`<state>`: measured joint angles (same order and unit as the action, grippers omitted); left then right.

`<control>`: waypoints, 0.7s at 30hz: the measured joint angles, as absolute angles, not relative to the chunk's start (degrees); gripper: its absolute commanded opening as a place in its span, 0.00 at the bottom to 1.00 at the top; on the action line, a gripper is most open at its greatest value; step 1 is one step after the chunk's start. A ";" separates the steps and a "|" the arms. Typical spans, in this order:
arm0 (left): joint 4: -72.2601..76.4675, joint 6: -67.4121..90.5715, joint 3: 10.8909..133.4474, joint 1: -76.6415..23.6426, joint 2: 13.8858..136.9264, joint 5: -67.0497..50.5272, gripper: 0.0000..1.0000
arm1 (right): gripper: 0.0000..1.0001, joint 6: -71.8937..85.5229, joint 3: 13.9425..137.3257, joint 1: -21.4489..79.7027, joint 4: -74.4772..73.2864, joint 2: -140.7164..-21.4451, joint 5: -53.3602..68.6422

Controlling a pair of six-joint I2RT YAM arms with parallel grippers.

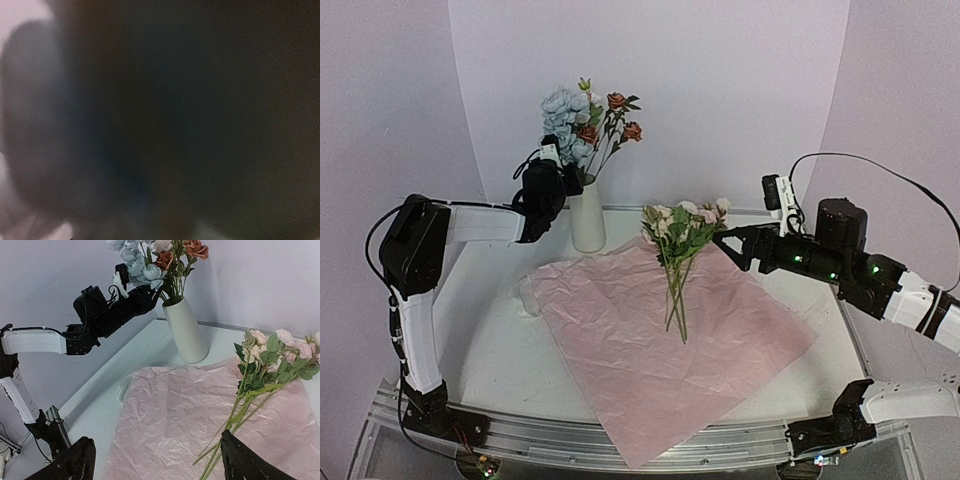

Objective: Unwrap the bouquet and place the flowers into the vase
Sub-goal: Insert the fake flower into the vase, then pick up the fake flower from the wrapping paper.

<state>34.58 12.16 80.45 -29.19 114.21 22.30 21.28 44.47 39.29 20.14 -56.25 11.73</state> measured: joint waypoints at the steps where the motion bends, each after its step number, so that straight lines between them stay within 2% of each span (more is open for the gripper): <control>1: 34.53 12.32 79.61 -29.19 113.95 22.28 0.53 | 0.87 21.28 44.47 39.29 20.14 -56.25 11.73; 10: 32.80 16.62 71.53 -29.19 107.40 21.40 0.68 | 0.85 22.37 44.47 39.29 20.12 -57.96 10.82; 21: 24.87 23.29 61.98 -29.19 93.60 16.57 0.71 | 0.70 27.60 45.88 39.29 15.68 -69.94 5.32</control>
